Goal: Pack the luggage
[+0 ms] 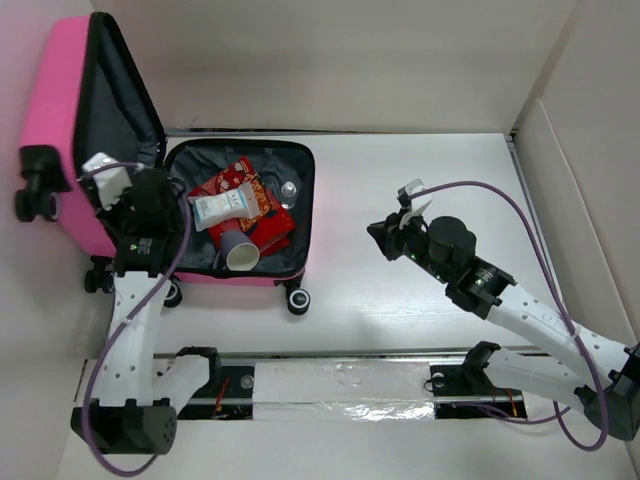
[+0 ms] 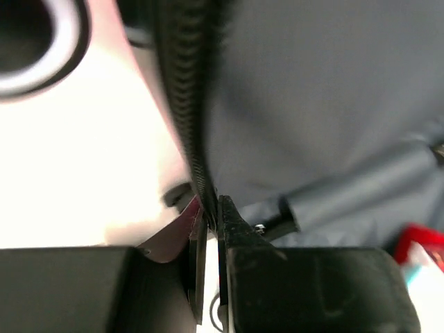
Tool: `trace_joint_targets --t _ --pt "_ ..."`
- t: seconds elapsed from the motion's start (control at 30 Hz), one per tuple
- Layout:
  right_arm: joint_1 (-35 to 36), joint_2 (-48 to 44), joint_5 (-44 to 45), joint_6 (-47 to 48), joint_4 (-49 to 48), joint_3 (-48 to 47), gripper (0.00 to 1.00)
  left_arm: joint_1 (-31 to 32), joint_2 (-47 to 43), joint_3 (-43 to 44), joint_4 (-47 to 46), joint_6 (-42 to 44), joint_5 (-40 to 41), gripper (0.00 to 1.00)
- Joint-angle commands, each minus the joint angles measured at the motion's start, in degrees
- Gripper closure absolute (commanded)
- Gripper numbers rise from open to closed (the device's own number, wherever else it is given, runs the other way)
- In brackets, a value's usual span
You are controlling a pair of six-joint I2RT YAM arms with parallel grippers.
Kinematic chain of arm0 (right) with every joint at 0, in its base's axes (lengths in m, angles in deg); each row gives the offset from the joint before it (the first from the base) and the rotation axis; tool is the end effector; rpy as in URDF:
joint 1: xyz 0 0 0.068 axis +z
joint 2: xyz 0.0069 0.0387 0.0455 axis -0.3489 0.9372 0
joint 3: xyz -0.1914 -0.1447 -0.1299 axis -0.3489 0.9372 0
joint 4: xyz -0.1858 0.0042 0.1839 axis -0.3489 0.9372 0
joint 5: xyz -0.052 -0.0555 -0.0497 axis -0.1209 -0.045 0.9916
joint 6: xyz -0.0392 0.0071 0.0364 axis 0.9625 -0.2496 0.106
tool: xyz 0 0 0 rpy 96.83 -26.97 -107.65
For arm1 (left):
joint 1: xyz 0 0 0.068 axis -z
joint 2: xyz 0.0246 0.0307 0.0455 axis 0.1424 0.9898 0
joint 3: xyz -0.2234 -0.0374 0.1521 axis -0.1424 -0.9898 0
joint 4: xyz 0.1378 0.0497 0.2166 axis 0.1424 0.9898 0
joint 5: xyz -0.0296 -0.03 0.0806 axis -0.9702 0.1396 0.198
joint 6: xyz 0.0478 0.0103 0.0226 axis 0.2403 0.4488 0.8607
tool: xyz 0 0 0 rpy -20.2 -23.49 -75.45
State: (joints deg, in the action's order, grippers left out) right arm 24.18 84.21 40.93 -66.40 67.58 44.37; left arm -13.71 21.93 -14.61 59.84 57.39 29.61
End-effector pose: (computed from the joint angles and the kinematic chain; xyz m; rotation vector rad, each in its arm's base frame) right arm 0.1644 0.1567 0.3327 -0.4772 1.6917 0.5795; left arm 0.1940 0.0491 0.4039 -0.9913 1.5053 0.8026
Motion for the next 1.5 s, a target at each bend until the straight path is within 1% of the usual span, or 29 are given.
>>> trace_joint_targets --t 0.0,0.1,0.13,0.17,0.23,0.27,0.3,0.37,0.47,0.57,0.6,0.63,0.7,0.73,0.8,0.83,0.9,0.93,1.0,1.03,1.07,1.13,1.23,1.27,1.3,1.37,1.4,1.43,1.47 --pt "-0.48 -0.34 -0.92 -0.4 -1.81 -1.68 0.84 17.05 -0.85 -5.71 -6.77 8.05 2.33 1.0" --pt "-0.48 0.19 -1.01 -0.49 -2.16 -1.5 0.84 26.23 -0.06 -9.51 -8.1 11.65 7.54 1.0" --pt "-0.48 0.45 -0.84 -0.49 -2.17 -1.59 0.84 31.83 0.46 -12.4 -8.89 13.16 8.94 1.0" --pt "-0.48 0.72 -0.84 -0.58 -1.99 -1.68 0.84 34.76 0.64 -13.56 -9.68 14.21 10.09 1.0" --pt "-0.48 0.98 -0.84 -0.58 -1.82 -1.77 0.84 38.64 2.13 -14.01 -8.38 12.83 10.8 1.0" --pt "-0.48 0.81 -0.66 -0.49 -1.81 -1.77 0.84 39.44 2.75 -13.14 -6.55 11.25 9.06 1.0" --pt "-0.48 0.63 -0.4 -0.58 -1.64 -1.77 0.84 39.44 3.8 -11.22 -2.53 7.93 4.6 0.91" --pt "-0.48 0.19 0.04 -0.58 -1.73 -1.59 0.83 39.44 3.55 -10.32 -1.43 8.07 -1.12 0.75" --pt "-0.48 -0.07 0.66 -0.84 -1.81 -1.42 0.83 39.44 0.04 -9.71 -0.64 9.3 -13.52 0.52" --pt "-0.48 0.19 0.83 -1.02 -1.99 -1.33 0.8 39.44 -4.8 -9.09 0.5 10.53 -21.79 0.45" --pt "-0.48 0.36 0.92 -1.02 -1.99 -1.33 0.79 39.44 -5.85 -8.65 1.55 11.06 -23.72 0.45" --pt "-0.48 0.45 0.92 -1.11 -2.16 -1.24 0.78 39.44 -7.51 -7.34 2.17 11.76 -29.4 0.44" --pt "-0.48 0.89 1.27 -1.19 -2.25 -1.33 0.76 39.44 -8.14 -4.88 5.14 12.29 -35.58 0.44" --pt "-0.48 1.07 1.45 -1.19 -2.25 -1.33 0.75 39.44 -8.41 -2.0 5.77 12.47 -43.18 0.44" --pt "-0.48 1.42 2.24 -1.28 -2.43 -1.15 0.73 39.44 -8.06 0.74 7.78 12.64 -51.65 0.44" --pt "-0.48 1.51 2.42 -1.46 -2.52 -1.15 0.72 39.44 -6.58 3.54 8.58 12.73 -60.91 0.44" --pt "-0.48 1.86 2.85 -1.37 -2.69 -1.15 0.7 39.44 -4.73 6.19 10.6 12.82 -68.44 0.45" --pt "-0.48 2.12 3.12 -1.46 -2.69 -1.15 0.7 39.44 -2.72 7.77 10.96 13.08 -76.83 0.45" --pt "-0.48 2.39 4.0 -1.46 -2.61 -1.15 0.69 39.44 -0.51 8.92 12.62 13.69 -84.18 0.45" --pt "-0.48 2.48 4.35 -1.46 -2.52 -1.15 0.69 39.44 1.5 9.54 13.24 13.96 -91.69 0.45" --pt "-0.48 2.56 4.7 -1.46 -2.52 -1.15 0.68 39.44 2.48 9.72 13.86 15.7 -96.03 0.49" --pt "-0.48 2.56 4.88 -1.55 -2.6 -1.07 0.68 39.44 3.28 10.07 13.78 16.51 -101.32 0.51" --pt "-0.48 3.0 5.14 -1.55 -2.61 -1.07 0.67 39.44 1.79 10.85 12.54 17.03 -108.08 0.5" --pt "-0.48 3.26 5.32 -1.55 -2.61 -1.15 0.67 39.44 1.52 11.99 13.33 19.21 -108.55 0.5" --pt "-1.0 3.44 5.32 -1.55 -2.52 -1.24 0.67 39.44 1.0 13.22 13.07 18.54 -107.16 0.5" --pt "-1.01 3.62 5.06 -1.55 -2.6 -1.24 0.68 39.44 -1.37 16.48 10.45 15.3 -96.39 0.46" --pt "-1.01 3.79 4.88 -1.55 -2.78 -1.15 0.71 39.44 -1.81 17.53 7.74 12.15 -90.86 0.43" --pt "-1.01 3.97 4.62 -1.37 -2.87 -1.15 0.76 39.44 -2.51 18.67 5.88 10.11 -78.36 0.41" --pt "-1.01 4.23 4.27 -1.28 -2.96 -1.24 0.89 38.14 -2.7 18.86 3.69 8.27 -72.58 0.39"
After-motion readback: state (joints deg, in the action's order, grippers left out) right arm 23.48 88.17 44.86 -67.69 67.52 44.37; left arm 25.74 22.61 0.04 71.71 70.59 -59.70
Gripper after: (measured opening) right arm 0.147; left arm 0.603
